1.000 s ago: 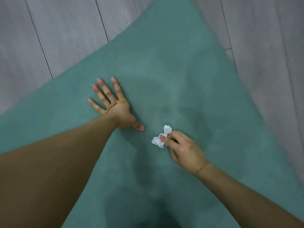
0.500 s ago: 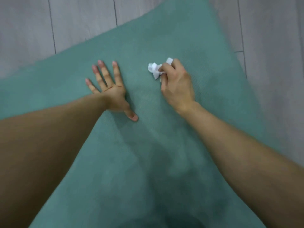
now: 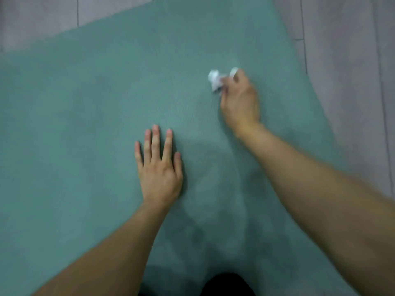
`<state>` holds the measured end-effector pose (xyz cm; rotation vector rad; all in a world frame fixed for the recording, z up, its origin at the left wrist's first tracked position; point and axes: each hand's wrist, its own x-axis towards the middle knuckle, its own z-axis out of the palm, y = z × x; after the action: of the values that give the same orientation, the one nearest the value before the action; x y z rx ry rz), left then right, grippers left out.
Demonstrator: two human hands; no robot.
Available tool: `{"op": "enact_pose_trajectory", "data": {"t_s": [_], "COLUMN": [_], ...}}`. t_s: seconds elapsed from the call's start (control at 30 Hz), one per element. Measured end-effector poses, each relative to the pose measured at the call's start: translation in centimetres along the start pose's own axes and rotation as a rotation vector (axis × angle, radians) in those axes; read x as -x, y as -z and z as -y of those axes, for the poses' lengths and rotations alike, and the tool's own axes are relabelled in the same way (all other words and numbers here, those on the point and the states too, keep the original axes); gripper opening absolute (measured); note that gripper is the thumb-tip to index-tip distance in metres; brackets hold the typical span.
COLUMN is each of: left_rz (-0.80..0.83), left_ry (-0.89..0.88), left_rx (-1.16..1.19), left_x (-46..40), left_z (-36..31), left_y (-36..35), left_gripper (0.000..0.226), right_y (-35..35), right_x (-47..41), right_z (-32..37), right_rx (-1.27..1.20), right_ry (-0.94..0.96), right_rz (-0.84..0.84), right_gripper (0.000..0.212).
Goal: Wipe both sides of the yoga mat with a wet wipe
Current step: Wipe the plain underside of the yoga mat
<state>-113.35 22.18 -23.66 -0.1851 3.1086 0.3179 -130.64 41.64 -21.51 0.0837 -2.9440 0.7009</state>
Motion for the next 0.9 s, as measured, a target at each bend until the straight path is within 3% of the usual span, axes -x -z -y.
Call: {"op": "enact_pose_trajectory", "data": {"t_s": [0.1,0.17,0.23,0.27,0.3,0.4,0.47,0.5,0.57,0.63,0.7,0.77,0.83,0.9], "left_rz": [-0.02,-0.046,-0.062,-0.071,-0.072,-0.098,-0.096,-0.094,-0.104,-0.116,-0.118,-0.108,-0.1,-0.096], "left_ry": [0.017,0.02,0.018,0.009,0.005,0.001,-0.002,-0.002,0.004,0.015,0.017,0.013,0.01,0.005], "left_rx": [-0.014,-0.009,-0.006,-0.004,-0.003,-0.013,-0.007,0.006,0.037,0.055,0.073,0.069,0.053,0.035], "left_x": [0.5,0.5,0.8,0.8,0.8,0.8,1.0,1.1,1.1,1.0,1.0,0.9,0.8,0.6], "left_z": [0.3,0.2,0.2,0.2,0.2,0.3,0.3,0.2,0.3,0.3,0.2,0.3,0.3,0.5], "left_y": [-0.6,-0.9,-1.0,-1.1,-1.1,-1.3,-1.4,-1.4,-1.3,-1.2,-1.2,-1.3,-1.4,-1.5], "left_gripper": [0.064,0.064,0.064,0.064,0.064,0.063,0.063,0.063,0.062,0.061,0.06,0.06,0.06,0.061], "right_y": [1.3,3.2,3.7,3.5,2.8,1.8,0.9,0.8,1.6,3.5,4.5,3.8,2.9,2.0], "right_x": [15.8,21.2,16.7,12.5,7.9,-3.7,-3.2,-0.2,8.5,14.9,13.1,7.5,1.8,0.1], "right_z": [2.7,2.3,0.2,-0.3,-0.9,-2.1,-1.0,0.1,1.7,1.5,0.0,-0.9,-1.4,-1.4], "right_rx": [-0.13,-0.108,-0.01,0.03,0.04,0.138,0.083,0.039,-0.089,-0.126,-0.051,0.001,0.061,0.087], "right_ry": [0.308,0.575,0.834,0.853,0.787,0.284,0.103,0.128,0.348,0.726,0.989,0.878,0.463,0.105], "right_rz": [0.194,0.344,0.366,0.307,0.198,-0.014,-0.066,-0.041,0.179,0.468,0.549,0.367,0.098,-0.031], "right_gripper": [0.024,0.026,0.025,0.023,0.02,0.028,0.025,0.021,0.018,0.021,0.021,0.019,0.027,0.025]}}
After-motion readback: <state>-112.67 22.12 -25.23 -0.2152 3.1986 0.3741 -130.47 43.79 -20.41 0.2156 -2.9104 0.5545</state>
